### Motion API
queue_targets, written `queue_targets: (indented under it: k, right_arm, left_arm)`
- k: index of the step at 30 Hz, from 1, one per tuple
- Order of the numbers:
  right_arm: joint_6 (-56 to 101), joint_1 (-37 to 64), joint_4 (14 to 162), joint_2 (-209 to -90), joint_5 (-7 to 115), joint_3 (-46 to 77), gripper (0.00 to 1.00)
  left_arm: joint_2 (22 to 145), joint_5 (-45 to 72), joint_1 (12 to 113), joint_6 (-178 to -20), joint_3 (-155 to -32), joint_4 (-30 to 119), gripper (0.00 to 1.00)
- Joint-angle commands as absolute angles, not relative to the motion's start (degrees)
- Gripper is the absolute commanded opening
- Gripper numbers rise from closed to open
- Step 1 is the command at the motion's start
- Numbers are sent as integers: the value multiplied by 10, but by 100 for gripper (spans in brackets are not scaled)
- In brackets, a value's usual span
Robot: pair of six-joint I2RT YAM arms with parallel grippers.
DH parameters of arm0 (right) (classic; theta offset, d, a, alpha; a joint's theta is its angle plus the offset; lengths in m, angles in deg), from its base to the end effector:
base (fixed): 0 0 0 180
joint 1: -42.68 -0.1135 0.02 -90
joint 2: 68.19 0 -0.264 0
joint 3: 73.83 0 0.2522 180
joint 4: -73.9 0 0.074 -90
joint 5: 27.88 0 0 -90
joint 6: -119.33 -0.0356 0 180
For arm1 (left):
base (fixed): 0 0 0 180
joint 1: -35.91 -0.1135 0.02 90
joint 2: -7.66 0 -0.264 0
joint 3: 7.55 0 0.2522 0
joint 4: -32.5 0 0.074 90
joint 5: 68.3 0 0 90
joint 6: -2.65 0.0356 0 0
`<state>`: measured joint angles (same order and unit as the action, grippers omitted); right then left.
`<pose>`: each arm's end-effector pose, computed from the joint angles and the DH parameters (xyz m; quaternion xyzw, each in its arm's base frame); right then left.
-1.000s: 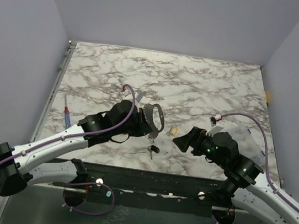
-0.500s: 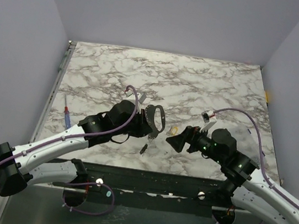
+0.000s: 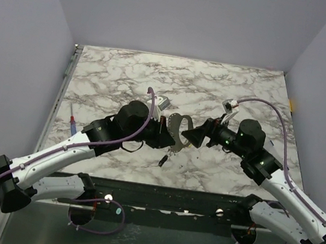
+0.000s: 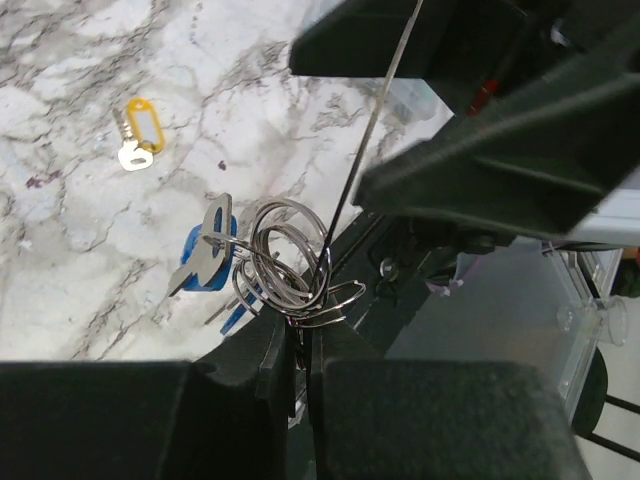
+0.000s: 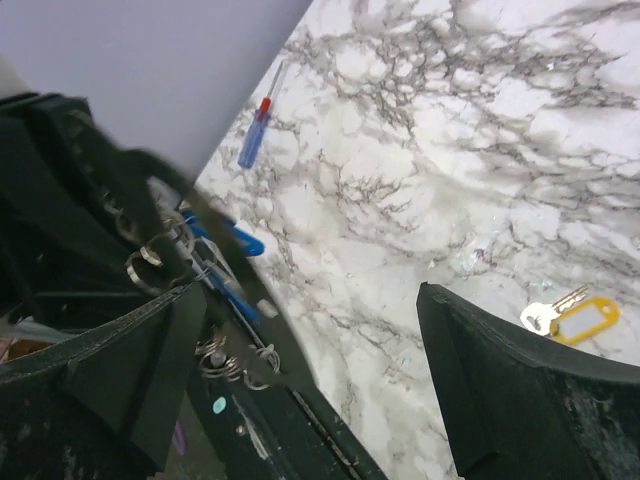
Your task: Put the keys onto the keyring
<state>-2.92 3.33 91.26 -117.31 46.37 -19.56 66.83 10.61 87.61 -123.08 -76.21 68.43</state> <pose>0.1518 0.1370 0.3128 -0.1336 0.7642 0.4503 0.4421 0.1378 -0.1855 0.3333 0.1679 0.8308 -0.4216 0.3221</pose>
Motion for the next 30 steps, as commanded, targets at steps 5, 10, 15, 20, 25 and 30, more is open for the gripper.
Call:
queue_targets:
  k: [5, 10, 15, 20, 25, 30]
  right_arm:
    - [29, 91, 906, -1183, 271, -145, 100]
    - [58, 105, 940, -1177, 254, -124, 100]
    - [62, 131, 938, -1180, 215, -120, 100]
    - [58, 151, 919, -1187, 153, -118, 100]
    - [44, 153, 884, -1191, 86, -122, 98]
    - [35, 153, 856, -1190, 68, -124, 89]
  left_arm:
    - [677, 45, 870, -1178, -832, 700, 0]
    - [693, 33, 868, -1162, -864, 721, 0]
    - [700, 5, 866, -1147, -892, 732, 0]
    - [703, -19, 866, -1135, -914, 741, 0]
    - [712, -37, 866, -1124, -934, 753, 0]
    - [710, -46, 866, -1122, -940, 755, 0]
